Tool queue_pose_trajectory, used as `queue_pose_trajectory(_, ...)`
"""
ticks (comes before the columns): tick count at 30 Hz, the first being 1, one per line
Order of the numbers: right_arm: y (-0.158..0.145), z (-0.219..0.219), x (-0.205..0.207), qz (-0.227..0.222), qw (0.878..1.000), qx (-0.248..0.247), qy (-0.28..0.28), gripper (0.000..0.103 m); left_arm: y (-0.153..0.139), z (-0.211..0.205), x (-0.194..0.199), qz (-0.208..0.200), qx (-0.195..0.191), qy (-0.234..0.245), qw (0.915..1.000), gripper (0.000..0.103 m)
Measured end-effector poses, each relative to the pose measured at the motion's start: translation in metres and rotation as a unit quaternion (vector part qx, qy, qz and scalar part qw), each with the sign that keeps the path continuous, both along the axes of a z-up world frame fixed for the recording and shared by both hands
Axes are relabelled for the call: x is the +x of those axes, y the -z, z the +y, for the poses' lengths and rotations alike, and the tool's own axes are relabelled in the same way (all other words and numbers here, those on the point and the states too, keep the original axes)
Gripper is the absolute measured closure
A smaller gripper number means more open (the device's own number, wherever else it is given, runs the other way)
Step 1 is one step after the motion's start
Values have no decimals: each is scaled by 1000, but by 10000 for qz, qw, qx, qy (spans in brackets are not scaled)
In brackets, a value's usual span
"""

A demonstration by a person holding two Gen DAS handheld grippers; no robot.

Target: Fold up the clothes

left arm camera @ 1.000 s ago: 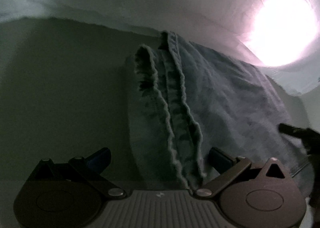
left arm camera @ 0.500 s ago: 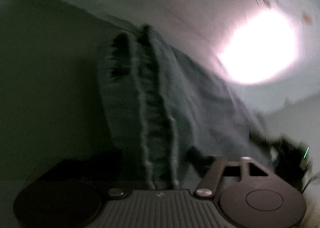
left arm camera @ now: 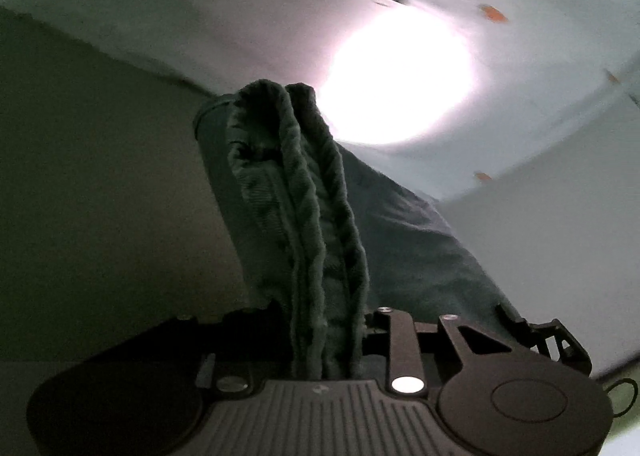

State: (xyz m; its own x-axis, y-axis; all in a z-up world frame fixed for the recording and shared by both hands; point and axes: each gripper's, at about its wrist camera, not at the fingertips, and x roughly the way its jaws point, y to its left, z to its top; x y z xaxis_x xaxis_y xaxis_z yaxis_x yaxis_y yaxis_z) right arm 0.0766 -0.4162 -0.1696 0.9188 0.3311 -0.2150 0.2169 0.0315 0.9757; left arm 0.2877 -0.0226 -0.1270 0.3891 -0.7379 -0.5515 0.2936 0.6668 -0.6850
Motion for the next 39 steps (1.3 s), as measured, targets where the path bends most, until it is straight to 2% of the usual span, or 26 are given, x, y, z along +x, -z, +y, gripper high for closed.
queue_pose_trajectory(4,-14,-8,-64,-317,9974,35,643,70,-26,-41,-10,-195,-87,530,9984,72)
queue_pose_trajectory(7,-23,-18,-107,-562,9917,82,1149,70,-49,-79,-15,-450,-102,1046,9934,72)
queue_pose_trajectory(11,-29,-41,-157,-883,9799,246,1774,70,-79,-143,-19,-791,-69,1677,9826,71)
queue_pose_trajectory(15,-23,-85,-189,-1293,9648,413,2252,70,-99,-223,-19,-1099,-54,2134,9707,71)
queue_pose_trajectory(19,-18,-139,-208,-1572,9487,562,2687,70,-114,-311,-2,-1024,30,2670,9582,71)
queue_pose_trajectory(24,-12,-197,-210,-2055,9261,666,3092,69,-139,-417,33,-1226,144,3257,9374,71)
queue_pose_trajectory(30,-6,-264,-191,-2267,9099,527,3433,69,-150,-518,81,-1528,375,3823,9105,72)
queue_pose_trajectory(33,1,-291,-173,-2348,9043,494,3530,69,-146,-549,96,-1697,461,4071,8963,72)
queue_pose_trajectory(36,6,-302,-150,-2274,8995,355,3714,69,-133,-571,121,-1751,558,4228,8874,72)
queue_pose_trajectory(39,8,-303,-132,-1918,9011,-67,3887,70,-119,-596,156,-1744,707,4359,8801,71)
